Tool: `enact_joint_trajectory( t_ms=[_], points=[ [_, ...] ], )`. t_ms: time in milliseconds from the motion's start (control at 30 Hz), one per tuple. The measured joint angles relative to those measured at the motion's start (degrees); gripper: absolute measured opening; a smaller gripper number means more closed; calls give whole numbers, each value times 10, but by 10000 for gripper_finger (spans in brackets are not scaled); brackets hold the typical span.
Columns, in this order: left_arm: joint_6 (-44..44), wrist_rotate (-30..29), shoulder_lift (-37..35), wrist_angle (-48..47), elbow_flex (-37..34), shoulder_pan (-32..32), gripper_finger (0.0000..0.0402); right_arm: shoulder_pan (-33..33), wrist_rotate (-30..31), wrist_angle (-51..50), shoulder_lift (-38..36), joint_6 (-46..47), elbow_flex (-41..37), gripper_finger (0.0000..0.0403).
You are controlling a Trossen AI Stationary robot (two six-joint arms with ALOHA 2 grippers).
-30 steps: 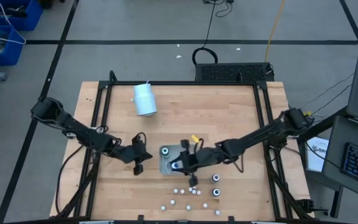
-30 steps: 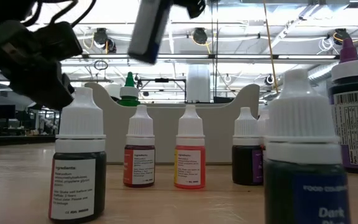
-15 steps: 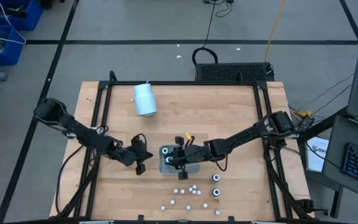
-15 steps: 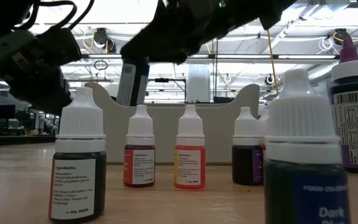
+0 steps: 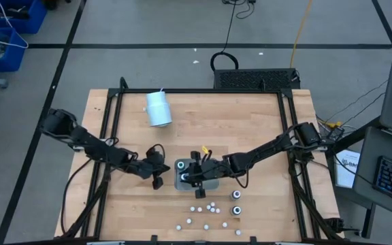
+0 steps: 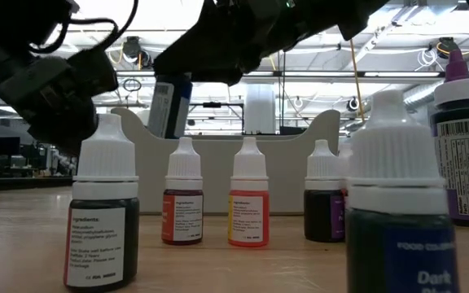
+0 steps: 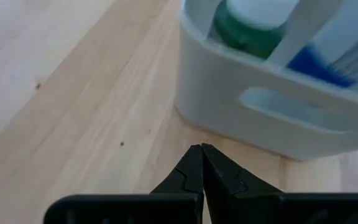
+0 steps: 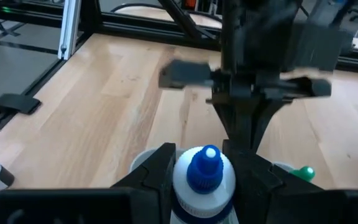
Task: Pick & Place food coloring
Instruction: Put the big blue food coloring bottle into the gray bin
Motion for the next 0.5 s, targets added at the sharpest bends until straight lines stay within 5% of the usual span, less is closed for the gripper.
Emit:
enact_joint_trajectory(
  t_ms=[500],
  points=[
    [6,38,56,52,0,27,6,1,34,-8,23,-11,15,110]
  ],
)
